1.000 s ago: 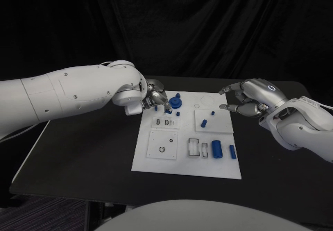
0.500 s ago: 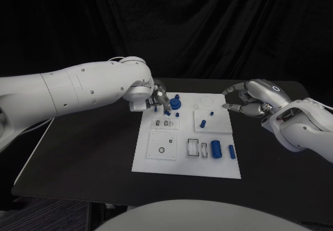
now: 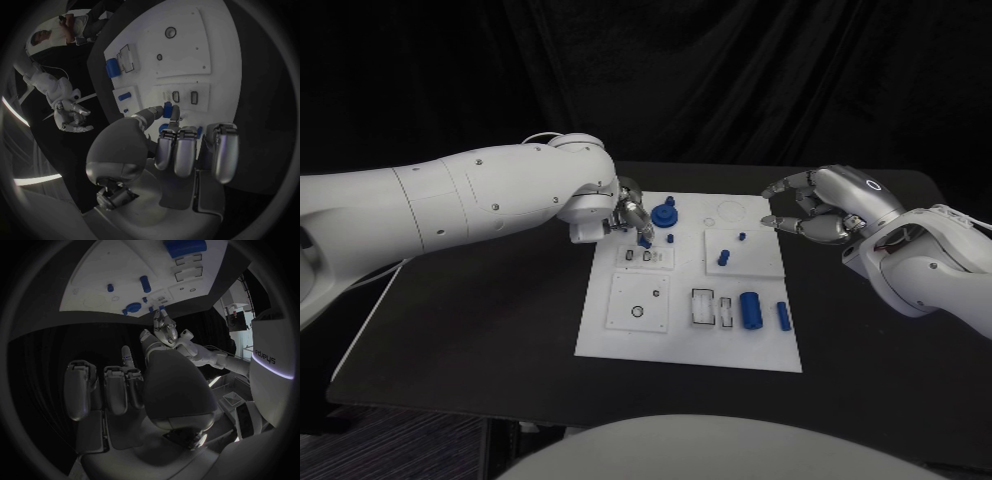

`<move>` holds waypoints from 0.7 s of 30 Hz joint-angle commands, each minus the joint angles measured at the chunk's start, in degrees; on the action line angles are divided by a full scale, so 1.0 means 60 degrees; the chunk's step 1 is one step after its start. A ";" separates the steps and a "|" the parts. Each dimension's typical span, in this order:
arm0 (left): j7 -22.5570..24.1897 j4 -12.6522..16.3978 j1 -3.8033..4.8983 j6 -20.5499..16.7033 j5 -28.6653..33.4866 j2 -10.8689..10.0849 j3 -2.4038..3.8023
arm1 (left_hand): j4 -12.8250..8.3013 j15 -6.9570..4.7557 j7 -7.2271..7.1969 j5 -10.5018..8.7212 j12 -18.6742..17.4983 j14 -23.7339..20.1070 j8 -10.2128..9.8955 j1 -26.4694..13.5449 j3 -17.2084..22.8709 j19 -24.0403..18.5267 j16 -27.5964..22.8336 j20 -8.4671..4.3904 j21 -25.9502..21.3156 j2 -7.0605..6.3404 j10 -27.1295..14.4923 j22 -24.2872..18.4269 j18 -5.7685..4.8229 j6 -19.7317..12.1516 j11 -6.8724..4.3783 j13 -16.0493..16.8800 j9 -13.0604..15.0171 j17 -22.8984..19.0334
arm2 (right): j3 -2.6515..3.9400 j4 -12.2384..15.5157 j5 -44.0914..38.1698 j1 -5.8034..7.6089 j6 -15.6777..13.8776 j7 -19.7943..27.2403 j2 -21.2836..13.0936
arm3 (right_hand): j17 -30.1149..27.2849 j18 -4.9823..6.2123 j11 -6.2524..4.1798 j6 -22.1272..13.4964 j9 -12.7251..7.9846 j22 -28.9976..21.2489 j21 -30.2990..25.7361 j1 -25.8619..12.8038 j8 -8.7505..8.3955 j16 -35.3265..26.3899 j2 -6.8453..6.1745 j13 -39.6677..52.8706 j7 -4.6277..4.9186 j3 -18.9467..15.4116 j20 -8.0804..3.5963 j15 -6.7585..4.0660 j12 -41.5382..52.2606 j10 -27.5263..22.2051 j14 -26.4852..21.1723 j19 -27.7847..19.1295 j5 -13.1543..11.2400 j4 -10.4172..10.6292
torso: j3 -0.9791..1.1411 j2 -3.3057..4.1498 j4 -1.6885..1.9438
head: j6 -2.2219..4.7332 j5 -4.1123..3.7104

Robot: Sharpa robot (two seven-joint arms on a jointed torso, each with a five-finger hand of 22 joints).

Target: Assemble the parts on the task board

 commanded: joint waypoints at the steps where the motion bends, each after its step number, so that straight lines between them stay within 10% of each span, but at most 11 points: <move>1: 0.0020 0.0032 -0.0124 -0.0505 -0.0272 -0.0027 0.0008 | 0.0020 -0.0079 -0.0365 -0.0051 0.0034 0.0991 -0.0046 -0.0058 0.0034 0.0041 0.0026 -0.0074 -0.0033 0.0058 0.0992 0.1467 0.0181 0.0455 -0.0097 0.2515 0.2068 0.2516 | 0.0005 0.0020 0.0068 -0.0021 0.0037 -0.0118 0.0010 | 0.1604 0.0093 0.0059 0.0062 -0.0019 0.2057 -0.0054 0.0055 0.0054 -0.0067 0.0046 0.2515 0.0025 -0.0009 0.0077 0.0053 0.0026 0.1013 0.0800 0.0473 0.0011 0.0066 | -0.0018 0.0012 -0.0010 | 0.0002 0.0057; 21: 0.0041 0.0107 -0.0545 -0.0868 -0.0348 -0.0117 0.0008 | 0.0083 -0.0118 -0.0414 -0.0109 0.0034 0.0991 -0.0100 -0.0159 0.0088 0.0063 0.0026 -0.0109 -0.0045 0.0051 0.0992 0.1465 0.0180 0.0655 -0.0140 0.2515 0.2063 0.2516 | 0.0005 -0.0108 0.0174 -0.0070 0.0170 -0.0189 0.0110 | 0.1574 0.0099 0.0086 0.0093 -0.0035 0.2048 -0.0081 0.0088 0.0047 -0.0084 0.0080 0.2515 0.0040 0.0004 0.0095 0.0076 0.0026 0.1013 0.0792 0.0462 0.0048 0.0066 | -0.0015 -0.0032 -0.0015 | 0.0002 0.0063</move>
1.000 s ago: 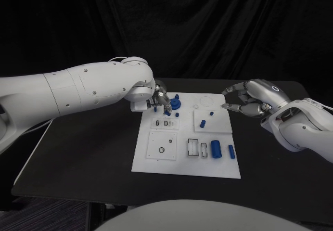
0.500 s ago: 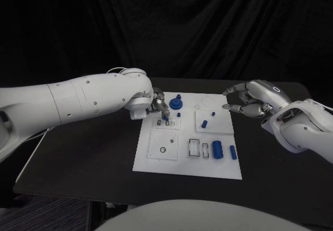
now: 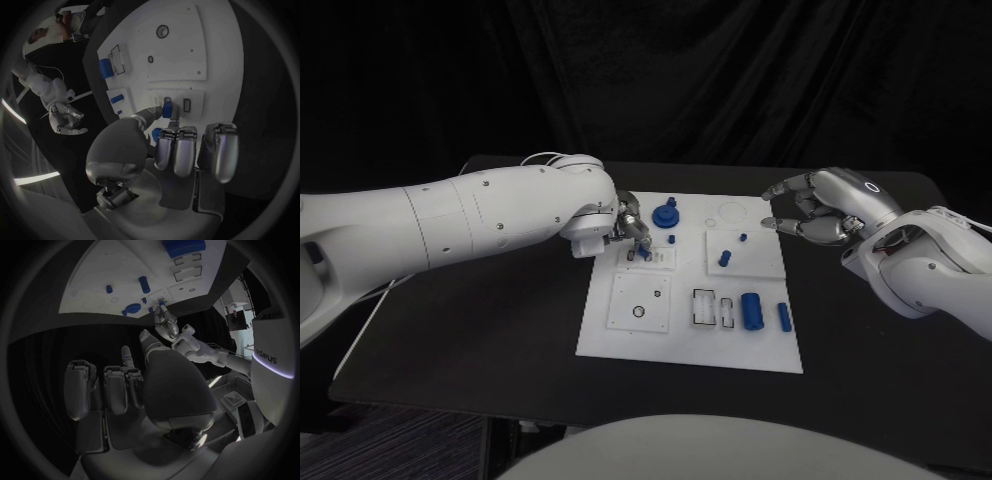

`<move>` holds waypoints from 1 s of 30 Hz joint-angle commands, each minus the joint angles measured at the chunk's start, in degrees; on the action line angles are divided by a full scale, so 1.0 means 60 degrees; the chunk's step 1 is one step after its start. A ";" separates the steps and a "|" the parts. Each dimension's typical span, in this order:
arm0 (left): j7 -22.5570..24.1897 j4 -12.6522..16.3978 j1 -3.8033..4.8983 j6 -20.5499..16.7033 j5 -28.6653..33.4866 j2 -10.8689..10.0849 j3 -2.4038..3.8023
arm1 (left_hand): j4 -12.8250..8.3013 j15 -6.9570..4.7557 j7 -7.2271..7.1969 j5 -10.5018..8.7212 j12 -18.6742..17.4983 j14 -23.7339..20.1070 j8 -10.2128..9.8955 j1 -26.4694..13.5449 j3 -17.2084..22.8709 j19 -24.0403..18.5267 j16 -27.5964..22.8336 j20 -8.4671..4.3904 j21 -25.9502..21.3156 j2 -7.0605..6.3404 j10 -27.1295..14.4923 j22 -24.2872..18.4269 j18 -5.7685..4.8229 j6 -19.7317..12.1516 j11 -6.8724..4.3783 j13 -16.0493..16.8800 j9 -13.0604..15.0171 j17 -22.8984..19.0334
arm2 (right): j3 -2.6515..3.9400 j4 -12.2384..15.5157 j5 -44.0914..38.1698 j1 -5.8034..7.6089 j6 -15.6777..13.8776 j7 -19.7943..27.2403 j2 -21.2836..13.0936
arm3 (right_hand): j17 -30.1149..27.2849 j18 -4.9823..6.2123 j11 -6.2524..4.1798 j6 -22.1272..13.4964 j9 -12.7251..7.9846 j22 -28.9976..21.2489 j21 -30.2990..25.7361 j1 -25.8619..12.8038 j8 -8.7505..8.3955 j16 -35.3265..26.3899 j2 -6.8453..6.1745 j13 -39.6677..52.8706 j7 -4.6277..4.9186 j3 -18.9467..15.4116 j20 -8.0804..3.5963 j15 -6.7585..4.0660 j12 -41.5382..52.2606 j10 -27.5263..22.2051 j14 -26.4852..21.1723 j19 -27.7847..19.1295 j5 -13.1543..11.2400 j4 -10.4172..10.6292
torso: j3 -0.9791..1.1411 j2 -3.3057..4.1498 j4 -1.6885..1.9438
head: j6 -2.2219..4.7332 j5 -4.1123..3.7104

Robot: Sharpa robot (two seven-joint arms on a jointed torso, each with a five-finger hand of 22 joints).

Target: Assemble the parts on the task board

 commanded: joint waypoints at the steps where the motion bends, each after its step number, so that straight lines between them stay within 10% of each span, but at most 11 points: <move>1: 0.0056 0.0045 -0.0074 -0.0215 -0.0061 -0.0011 0.0006 | 0.0027 -0.0049 -0.0421 -0.0057 0.0034 0.0991 -0.0024 -0.0085 0.0034 0.0098 0.0026 -0.0075 -0.0045 0.0052 0.0990 0.1467 0.0179 0.0524 -0.0072 0.2516 0.1648 0.2516 | 0.0005 -0.0013 0.0058 -0.0029 0.0077 -0.0169 0.0004 | 0.1574 0.0099 0.0086 0.0060 -0.0014 0.2050 -0.0043 0.0049 0.0048 -0.0048 0.0042 0.2516 0.0007 0.0004 0.0093 0.0076 0.0026 0.1012 0.0792 0.0459 0.0048 0.0066 | -0.0005 0.0005 -0.0012 | 0.0002 0.0003; 30: 0.0353 0.0168 -0.0311 -0.0907 -0.0062 -0.0067 0.0006 | 0.0081 -0.0074 -0.0434 -0.0242 0.0034 0.0991 -0.0216 -0.0129 0.0128 0.0030 0.0026 -0.0106 -0.0166 0.0078 0.0990 0.1365 0.0212 0.0588 -0.0091 0.2516 0.1586 0.2516 | 0.0006 -0.0125 0.0203 -0.0094 0.0277 -0.0222 0.0117 | 0.1550 0.0105 0.0121 0.0093 -0.0053 0.2045 -0.0067 0.0115 0.0018 -0.0062 0.0093 0.2516 0.0035 0.0026 0.0124 0.0108 0.0026 0.1012 0.0787 0.0452 0.0194 0.0051 | -0.0021 0.0020 -0.0002 | 0.0002 0.0038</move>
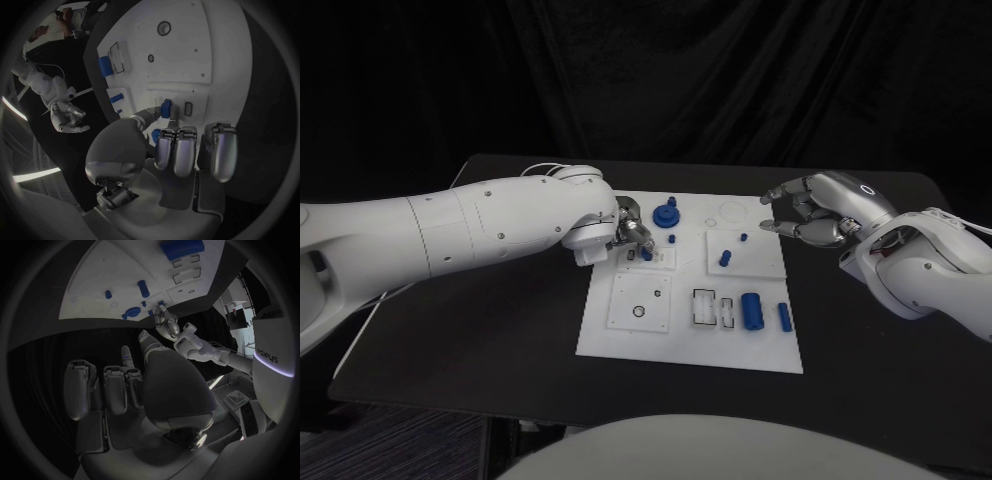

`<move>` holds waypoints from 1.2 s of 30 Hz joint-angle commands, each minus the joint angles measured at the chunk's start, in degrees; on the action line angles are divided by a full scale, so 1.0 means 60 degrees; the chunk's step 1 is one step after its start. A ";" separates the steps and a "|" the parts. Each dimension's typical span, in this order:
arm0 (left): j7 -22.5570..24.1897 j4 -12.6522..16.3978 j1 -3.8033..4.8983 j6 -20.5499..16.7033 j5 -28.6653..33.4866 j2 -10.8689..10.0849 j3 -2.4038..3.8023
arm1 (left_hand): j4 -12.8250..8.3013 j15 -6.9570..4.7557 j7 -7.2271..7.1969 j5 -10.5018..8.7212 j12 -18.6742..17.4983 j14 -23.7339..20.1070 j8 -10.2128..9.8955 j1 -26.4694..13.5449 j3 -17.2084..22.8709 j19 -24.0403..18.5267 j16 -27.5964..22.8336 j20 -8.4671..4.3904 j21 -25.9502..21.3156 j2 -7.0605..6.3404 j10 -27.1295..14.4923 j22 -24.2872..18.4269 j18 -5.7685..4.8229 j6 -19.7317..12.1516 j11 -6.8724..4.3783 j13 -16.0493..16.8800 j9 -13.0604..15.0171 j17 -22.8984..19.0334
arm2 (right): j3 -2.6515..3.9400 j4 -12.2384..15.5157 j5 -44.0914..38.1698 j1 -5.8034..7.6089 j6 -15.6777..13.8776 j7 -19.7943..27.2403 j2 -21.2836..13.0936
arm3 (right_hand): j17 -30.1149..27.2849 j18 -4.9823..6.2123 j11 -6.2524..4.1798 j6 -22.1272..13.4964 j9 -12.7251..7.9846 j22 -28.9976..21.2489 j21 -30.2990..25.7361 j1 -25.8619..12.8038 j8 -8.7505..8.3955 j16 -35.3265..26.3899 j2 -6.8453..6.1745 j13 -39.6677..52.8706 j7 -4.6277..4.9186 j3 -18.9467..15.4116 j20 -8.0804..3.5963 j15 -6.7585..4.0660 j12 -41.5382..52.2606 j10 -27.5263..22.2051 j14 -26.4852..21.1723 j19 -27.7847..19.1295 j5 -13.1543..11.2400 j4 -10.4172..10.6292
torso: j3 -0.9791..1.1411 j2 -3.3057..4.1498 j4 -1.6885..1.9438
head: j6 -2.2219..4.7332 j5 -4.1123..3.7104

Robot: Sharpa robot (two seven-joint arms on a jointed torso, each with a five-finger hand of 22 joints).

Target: Assemble the parts on the task board

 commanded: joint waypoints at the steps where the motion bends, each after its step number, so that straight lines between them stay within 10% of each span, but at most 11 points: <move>1: 0.0197 0.0013 -0.0026 -0.0258 -0.0037 0.0007 -0.0005 | -0.0011 -0.0075 -0.0328 -0.0022 0.0034 0.0992 0.0006 0.0063 0.0037 0.0030 0.0026 -0.0036 -0.0055 0.0119 0.1024 0.1366 0.0056 0.0347 -0.0061 0.2515 0.0035 0.2516 | 0.0006 -0.0008 0.0025 -0.0025 0.0065 -0.0193 0.0008 | 0.1544 0.0105 0.0051 0.0058 -0.0013 0.2047 -0.0033 0.0040 0.0018 -0.0062 0.0019 0.2516 0.0000 0.0026 0.0058 0.0049 0.0026 0.1013 0.0795 0.0454 0.0017 0.0051 | -0.0004 0.0001 -0.0002 | 0.0002 0.0010; 17: 0.0153 0.0019 -0.0083 -0.0123 -0.0037 -0.0011 -0.0005 | 0.0003 -0.0078 -0.0320 -0.0026 0.0034 0.0992 -0.0030 0.0055 0.0054 -0.0032 0.0026 -0.0039 -0.0137 0.0125 0.1024 0.1290 0.0083 0.0366 -0.0058 0.2515 0.0020 0.2516 | 0.0006 -0.0056 0.0033 -0.0032 0.0166 -0.0260 0.0033 | 0.1521 0.0111 0.0061 0.0063 -0.0021 0.2038 -0.0060 0.0053 0.0011 -0.0075 0.0032 0.2516 0.0006 0.0032 0.0064 0.0055 0.0026 0.1013 0.0790 0.0443 0.0043 0.0047 | 0.0002 -0.0013 -0.0002 | 0.0002 0.0013; 23: 0.0074 0.0081 -0.0102 0.0051 -0.0037 -0.0059 -0.0005 | 0.0238 -0.0056 -0.0289 -0.0968 0.0034 0.0992 -0.0441 -0.0167 -0.0155 -0.0092 0.0026 -0.0025 -0.0282 0.0014 0.1024 0.1192 0.0111 0.0449 -0.0030 0.2515 -0.0151 0.2516 | 0.0006 -0.0068 0.0033 -0.0042 0.0215 -0.0288 0.0038 | 0.1510 0.0114 0.0065 0.0065 -0.0025 0.2035 -0.0069 0.0058 0.0008 -0.0081 0.0034 0.2516 0.0010 0.0033 0.0067 0.0059 0.0026 0.1013 0.0788 0.0439 0.0053 0.0045 | 0.0008 -0.0016 -0.0008 | 0.0002 0.0041; 36: 0.0094 0.0137 -0.0118 0.0123 -0.0038 -0.0162 -0.0005 | 0.0068 -0.0053 -0.0295 -0.1103 0.0034 0.0992 -0.0668 0.0087 -0.0200 -0.0099 0.0026 -0.0025 -0.0341 -0.0005 0.1024 0.1169 0.0121 0.0499 -0.0028 0.2515 -0.0172 0.2516 | 0.0006 -0.0086 0.0033 -0.0073 0.0283 -0.0297 0.0050 | 0.1514 0.0114 0.0072 0.0071 -0.0034 0.2034 -0.0071 0.0073 0.0001 -0.0080 0.0034 0.2516 0.0015 0.0034 0.0074 0.0065 0.0026 0.1013 0.0788 0.0439 0.0094 0.0035 | -0.0006 -0.0012 0.0000 | 0.0002 0.0059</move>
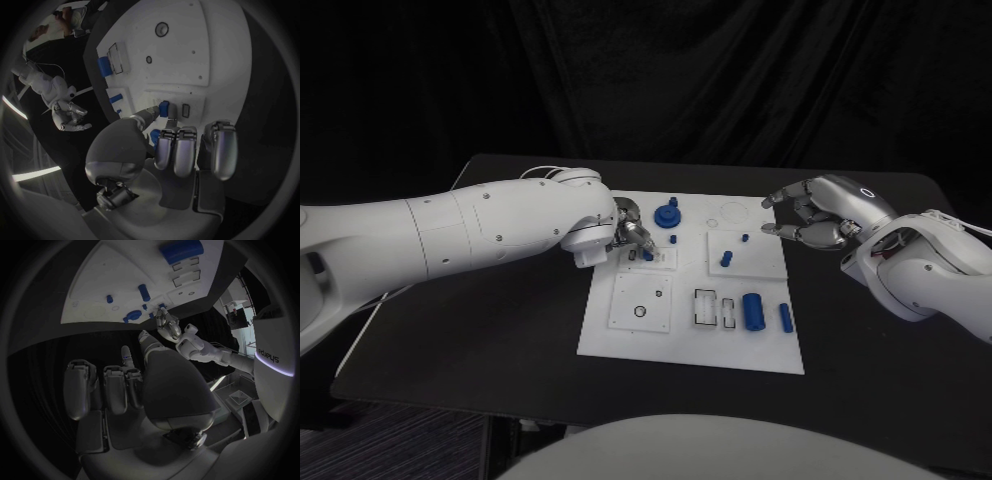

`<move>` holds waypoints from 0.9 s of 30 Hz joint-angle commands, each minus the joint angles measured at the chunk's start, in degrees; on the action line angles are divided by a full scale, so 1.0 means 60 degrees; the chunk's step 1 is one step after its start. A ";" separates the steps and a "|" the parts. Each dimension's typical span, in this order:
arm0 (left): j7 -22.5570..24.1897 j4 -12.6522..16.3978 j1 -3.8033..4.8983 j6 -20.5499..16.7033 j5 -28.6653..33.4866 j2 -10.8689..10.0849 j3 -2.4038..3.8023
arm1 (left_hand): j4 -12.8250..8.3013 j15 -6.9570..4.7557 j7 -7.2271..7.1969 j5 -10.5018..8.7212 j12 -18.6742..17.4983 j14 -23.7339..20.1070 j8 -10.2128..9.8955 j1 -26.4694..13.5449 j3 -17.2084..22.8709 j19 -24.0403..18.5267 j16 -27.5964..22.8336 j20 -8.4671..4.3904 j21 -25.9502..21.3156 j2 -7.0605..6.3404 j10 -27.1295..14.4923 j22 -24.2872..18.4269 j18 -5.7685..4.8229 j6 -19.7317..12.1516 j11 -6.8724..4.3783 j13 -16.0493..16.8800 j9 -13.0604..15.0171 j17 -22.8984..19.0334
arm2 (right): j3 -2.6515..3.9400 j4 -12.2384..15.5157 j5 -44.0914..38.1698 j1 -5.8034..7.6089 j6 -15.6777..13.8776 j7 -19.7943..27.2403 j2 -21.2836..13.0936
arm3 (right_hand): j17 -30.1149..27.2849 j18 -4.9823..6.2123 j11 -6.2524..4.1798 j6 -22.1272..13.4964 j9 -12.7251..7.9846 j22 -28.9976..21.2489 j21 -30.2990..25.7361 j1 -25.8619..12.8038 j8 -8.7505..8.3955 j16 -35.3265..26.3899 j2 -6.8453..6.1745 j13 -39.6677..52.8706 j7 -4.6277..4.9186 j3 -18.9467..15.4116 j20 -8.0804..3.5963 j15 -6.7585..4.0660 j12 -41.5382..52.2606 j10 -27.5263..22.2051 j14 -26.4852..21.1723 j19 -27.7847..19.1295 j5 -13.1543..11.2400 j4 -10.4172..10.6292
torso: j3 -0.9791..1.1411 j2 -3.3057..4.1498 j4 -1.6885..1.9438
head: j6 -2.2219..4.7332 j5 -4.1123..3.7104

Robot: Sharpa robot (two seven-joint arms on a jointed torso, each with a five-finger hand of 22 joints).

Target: Assemble the parts on the task board

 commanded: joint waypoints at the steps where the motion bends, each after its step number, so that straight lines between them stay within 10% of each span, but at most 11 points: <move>1: 0.0065 0.0031 -0.0062 0.0203 -0.0011 -0.0013 -0.0023 | -0.0090 -0.0056 0.0005 -0.0035 0.0034 0.0991 -0.0082 0.0169 -0.0029 -0.0058 0.0026 0.0008 -0.0030 0.0021 0.1024 0.1176 0.0123 0.0092 -0.0032 0.2515 0.0023 0.2516 | 0.0006 -0.0008 -0.0013 -0.0028 0.0070 -0.0194 0.0003 | 0.1517 0.0115 0.0072 0.0071 -0.0015 0.2036 -0.0032 0.0074 0.0001 -0.0044 0.0035 0.2511 0.0014 0.0034 0.0074 0.0065 0.0026 0.1012 0.0789 0.0439 0.0020 0.0034 | -0.0005 0.0001 0.0005 | 0.0002 0.0009; 11: 0.0200 0.0035 -0.0068 0.0139 -0.0310 0.0004 -0.0023 | -0.0107 -0.0059 0.0013 -0.0067 0.0034 0.0991 -0.0110 0.0228 -0.0058 -0.0049 0.0026 0.0007 -0.0034 0.0046 0.1024 0.1183 0.0121 0.0132 -0.0030 0.2515 0.0054 0.2516 | 0.0006 -0.0016 0.0019 -0.0040 0.0118 -0.0209 0.0017 | 0.1517 0.0115 0.0072 0.0071 -0.0015 0.2036 -0.0032 0.0074 0.0001 -0.0044 0.0035 0.2511 0.0014 0.0034 0.0074 0.0065 0.0026 0.1012 0.0789 0.0439 0.0020 0.0034 | -0.0005 0.0009 0.0004 | 0.0002 0.0026; 27: 0.0209 -0.0053 -0.0158 0.0309 -0.0492 0.0028 -0.0023 | 0.1740 0.0157 0.0295 -0.1900 0.0034 0.0991 -0.1300 -0.1209 -0.2235 -0.0027 0.0026 0.0203 -0.0124 -0.0144 0.1024 0.1212 0.0126 0.0105 0.0221 0.2515 -0.0576 0.2516 | 0.0006 -0.0052 0.0140 -0.0044 0.0226 -0.0227 0.0052 | 0.1502 0.0117 0.0077 0.0077 -0.0027 0.2033 -0.0042 0.0085 -0.0009 -0.0053 0.0035 0.2511 0.0020 0.0033 0.0082 0.0072 0.0026 0.1012 0.0785 0.0436 0.0054 0.0027 | 0.0000 -0.0001 -0.0007 | 0.0002 0.0020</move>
